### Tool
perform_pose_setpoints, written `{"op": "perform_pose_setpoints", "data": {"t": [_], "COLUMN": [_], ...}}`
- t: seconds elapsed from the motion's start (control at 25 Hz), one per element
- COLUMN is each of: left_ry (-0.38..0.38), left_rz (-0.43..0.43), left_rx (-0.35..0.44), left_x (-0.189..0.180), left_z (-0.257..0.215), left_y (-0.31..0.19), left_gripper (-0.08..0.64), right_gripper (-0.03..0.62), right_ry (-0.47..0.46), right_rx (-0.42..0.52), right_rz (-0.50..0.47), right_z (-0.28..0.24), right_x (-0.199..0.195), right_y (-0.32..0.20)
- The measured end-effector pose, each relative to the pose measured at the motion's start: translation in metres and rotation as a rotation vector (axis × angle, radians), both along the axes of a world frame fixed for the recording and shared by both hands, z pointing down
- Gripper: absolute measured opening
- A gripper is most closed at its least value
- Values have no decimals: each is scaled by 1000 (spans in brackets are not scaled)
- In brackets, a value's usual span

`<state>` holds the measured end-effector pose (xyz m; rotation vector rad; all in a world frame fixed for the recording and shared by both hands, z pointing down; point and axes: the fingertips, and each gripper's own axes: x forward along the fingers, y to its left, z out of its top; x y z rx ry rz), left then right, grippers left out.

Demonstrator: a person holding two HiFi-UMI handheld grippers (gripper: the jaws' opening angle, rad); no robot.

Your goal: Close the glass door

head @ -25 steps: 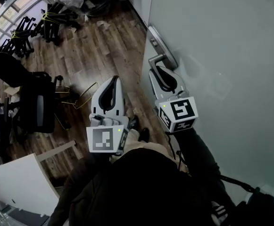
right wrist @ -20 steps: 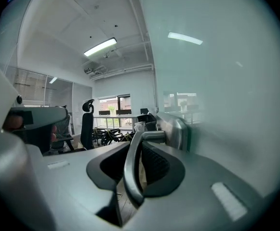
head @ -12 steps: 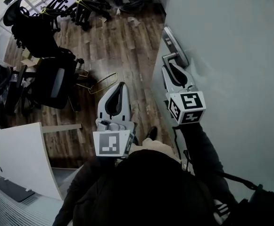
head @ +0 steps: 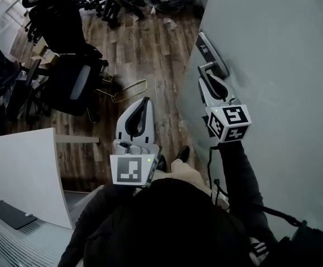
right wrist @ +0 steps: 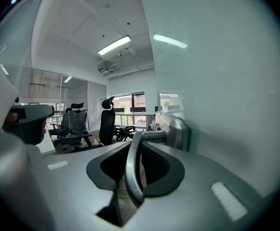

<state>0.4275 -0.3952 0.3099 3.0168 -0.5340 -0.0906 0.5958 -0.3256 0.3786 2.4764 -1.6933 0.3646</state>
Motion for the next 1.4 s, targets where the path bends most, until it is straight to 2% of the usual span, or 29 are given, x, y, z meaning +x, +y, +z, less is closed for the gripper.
{"op": "perform_pose_setpoints", "data": {"t": [0.32,0.48,0.64,0.8,1.0,1.12,1.4], "left_ry": [24,-22,-16,-16,-79,-81,-76], "left_rz": [-8,-49,-85,-161,-220,-271,-313], "left_rx": [-13,-19,-9,3,27,20,7], "left_x": [-52,-79,-109,-147,-201,-231,-300], "left_z": [4,9,7,1,10,9,8], "left_y": [-1,3,17,35,62,66,63], "left_gripper": [-3,-3,-3,-3,-3,-3,-3], "right_gripper": [66,66,66,67,66,66,66], "right_ry": [19,26,31,22,9,5,6], "right_rx": [-11,-18,-9,-6,-3,-1,2], "right_rz": [-71,-108,-163,-211,-262,-290,-358], "right_z": [2,3,-2,-3,-6,-5,-6], "right_x": [-64,-97,-126,-157,-193,-213,-265], "right_y": [-18,-22,-29,-32,-35,-36,-43]}}
